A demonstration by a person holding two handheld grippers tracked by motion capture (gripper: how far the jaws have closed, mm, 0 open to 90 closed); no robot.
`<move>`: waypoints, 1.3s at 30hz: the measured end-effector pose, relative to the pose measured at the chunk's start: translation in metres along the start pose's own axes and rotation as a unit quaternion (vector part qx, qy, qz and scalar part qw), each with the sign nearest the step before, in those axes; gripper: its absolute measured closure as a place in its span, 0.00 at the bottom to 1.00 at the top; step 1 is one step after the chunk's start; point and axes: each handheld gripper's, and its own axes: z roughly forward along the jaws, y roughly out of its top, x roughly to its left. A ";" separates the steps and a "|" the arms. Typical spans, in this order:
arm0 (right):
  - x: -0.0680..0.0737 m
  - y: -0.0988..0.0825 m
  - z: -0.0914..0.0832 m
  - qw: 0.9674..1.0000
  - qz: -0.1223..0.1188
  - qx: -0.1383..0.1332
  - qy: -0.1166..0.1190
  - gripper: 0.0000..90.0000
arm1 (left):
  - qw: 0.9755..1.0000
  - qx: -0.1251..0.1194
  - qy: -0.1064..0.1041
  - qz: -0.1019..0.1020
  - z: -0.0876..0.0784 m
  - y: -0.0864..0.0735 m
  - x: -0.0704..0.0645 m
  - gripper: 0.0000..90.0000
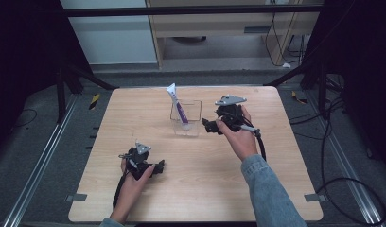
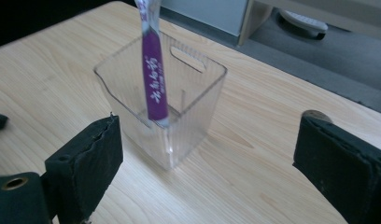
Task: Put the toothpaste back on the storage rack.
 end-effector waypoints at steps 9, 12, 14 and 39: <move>-0.014 -0.027 -0.008 1.000 -0.017 0.003 -0.021 0.11 | 1.000 0.000 0.000 0.000 0.000 0.000 0.000 0.00; -0.019 -0.038 -0.011 0.999 -0.012 0.004 -0.029 0.11 | 1.000 0.000 0.000 0.000 0.000 0.000 0.000 0.00; -0.023 -0.046 -0.014 0.999 -0.010 0.003 -0.032 0.11 | 1.000 0.000 0.000 0.000 0.000 0.000 0.000 0.00; -0.043 -0.107 -0.018 0.998 0.030 0.015 -0.048 0.11 | 1.000 0.000 0.000 0.000 0.000 0.000 0.000 0.00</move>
